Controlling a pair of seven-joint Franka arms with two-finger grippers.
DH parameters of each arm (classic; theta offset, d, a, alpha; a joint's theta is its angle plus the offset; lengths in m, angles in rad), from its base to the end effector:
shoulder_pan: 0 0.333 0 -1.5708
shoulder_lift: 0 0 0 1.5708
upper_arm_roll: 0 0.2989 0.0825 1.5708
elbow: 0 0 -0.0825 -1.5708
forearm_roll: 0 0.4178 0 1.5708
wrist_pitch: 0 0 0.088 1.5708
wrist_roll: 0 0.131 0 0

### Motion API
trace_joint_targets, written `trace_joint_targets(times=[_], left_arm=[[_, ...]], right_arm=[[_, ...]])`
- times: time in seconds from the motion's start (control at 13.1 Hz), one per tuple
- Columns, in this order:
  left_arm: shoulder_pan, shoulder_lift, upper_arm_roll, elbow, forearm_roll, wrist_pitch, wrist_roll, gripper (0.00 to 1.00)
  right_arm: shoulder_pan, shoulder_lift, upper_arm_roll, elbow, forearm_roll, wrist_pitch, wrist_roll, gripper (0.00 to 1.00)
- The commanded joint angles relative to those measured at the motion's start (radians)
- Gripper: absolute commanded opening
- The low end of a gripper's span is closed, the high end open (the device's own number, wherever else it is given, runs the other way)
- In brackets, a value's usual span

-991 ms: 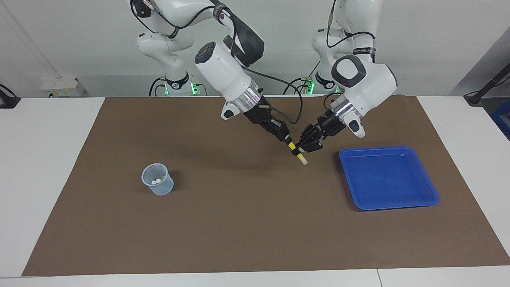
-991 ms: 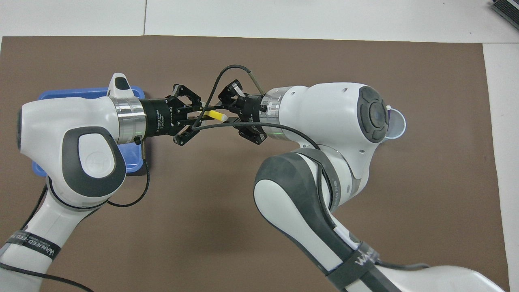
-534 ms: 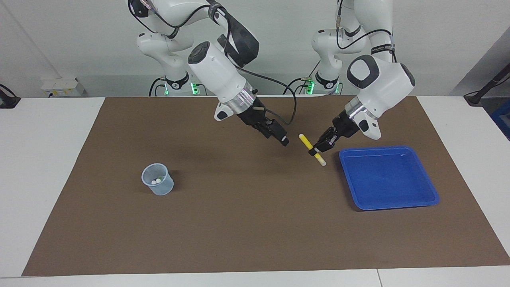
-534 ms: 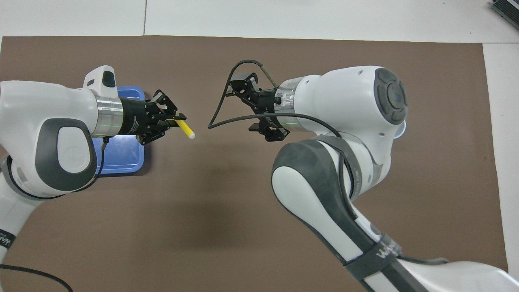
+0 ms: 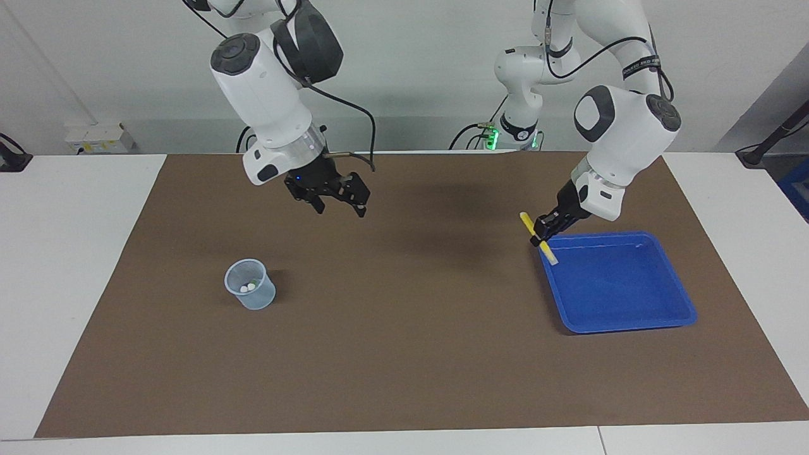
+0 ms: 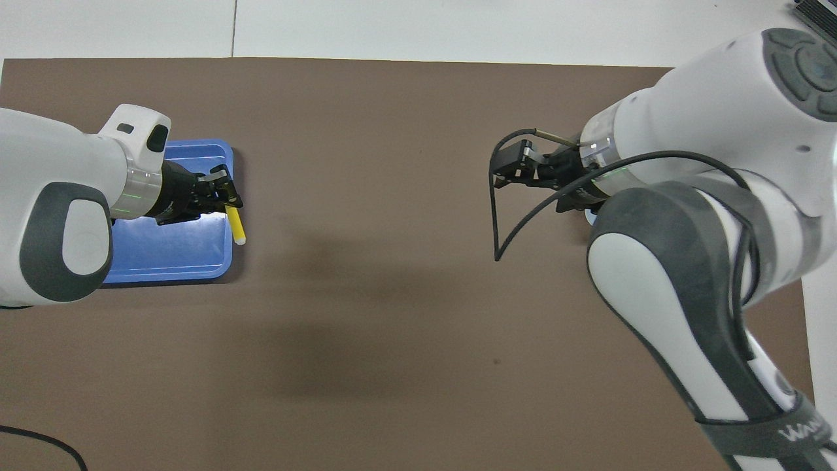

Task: Right arm passes pens to left for tray arrangement
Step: 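Lower the yellow pen into the tray while the right gripper returns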

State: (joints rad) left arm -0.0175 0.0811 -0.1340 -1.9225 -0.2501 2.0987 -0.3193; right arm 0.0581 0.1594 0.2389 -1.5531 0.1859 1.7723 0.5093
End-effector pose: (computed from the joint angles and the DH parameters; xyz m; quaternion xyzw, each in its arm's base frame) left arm 0.6117 -0.1096 0.4044 0.9821 0.1409 0.0189 0.1238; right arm 0.6175 0.2012 0.5176 -0.9858 0.1228 0.0139 0.1138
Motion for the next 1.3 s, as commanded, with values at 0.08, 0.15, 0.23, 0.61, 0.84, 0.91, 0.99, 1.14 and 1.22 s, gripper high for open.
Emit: trace_joint_targets(times=[0.08,0.15,0.23,0.61,0.84,0.91,0.99,1.14,1.22], left_arm=[[0.053,0.012,-0.006,0.020,0.196,0.006,0.184,0.00],[0.083,0.019,-0.006,0.020,0.212,0.035,0.215,0.00],[0.109,0.022,-0.006,0.023,0.251,0.056,0.292,0.00],[0.237,0.207,-0.006,0.132,0.284,0.109,0.466,0.00],[0.295,0.276,-0.004,0.138,0.307,0.185,0.492,0.00],[0.304,0.299,-0.004,0.134,0.321,0.226,0.515,0.00],[0.313,0.305,-0.004,0.129,0.324,0.250,0.519,0.00],[0.321,0.307,-0.004,0.128,0.325,0.250,0.525,0.00],[0.335,0.307,-0.004,0.113,0.327,0.251,0.526,0.00]], right_arm=[[-0.159,-0.112,0.011,-0.057,-0.095,-0.135,-0.324,1.00],[-0.202,-0.144,0.011,-0.091,-0.115,-0.142,-0.389,1.00],[-0.234,-0.174,0.011,-0.123,-0.130,-0.142,-0.431,1.00],[-0.293,-0.179,0.013,-0.127,-0.146,-0.136,-0.439,1.00],[-0.291,-0.179,0.013,-0.130,-0.161,-0.103,-0.439,1.00],[-0.291,-0.181,0.014,-0.134,-0.161,-0.105,-0.437,1.00],[-0.284,-0.190,0.016,-0.160,-0.161,-0.100,-0.440,1.00],[-0.265,-0.248,0.017,-0.273,-0.161,-0.068,-0.468,1.00],[-0.268,-0.264,0.017,-0.309,-0.161,-0.036,-0.519,1.00]])
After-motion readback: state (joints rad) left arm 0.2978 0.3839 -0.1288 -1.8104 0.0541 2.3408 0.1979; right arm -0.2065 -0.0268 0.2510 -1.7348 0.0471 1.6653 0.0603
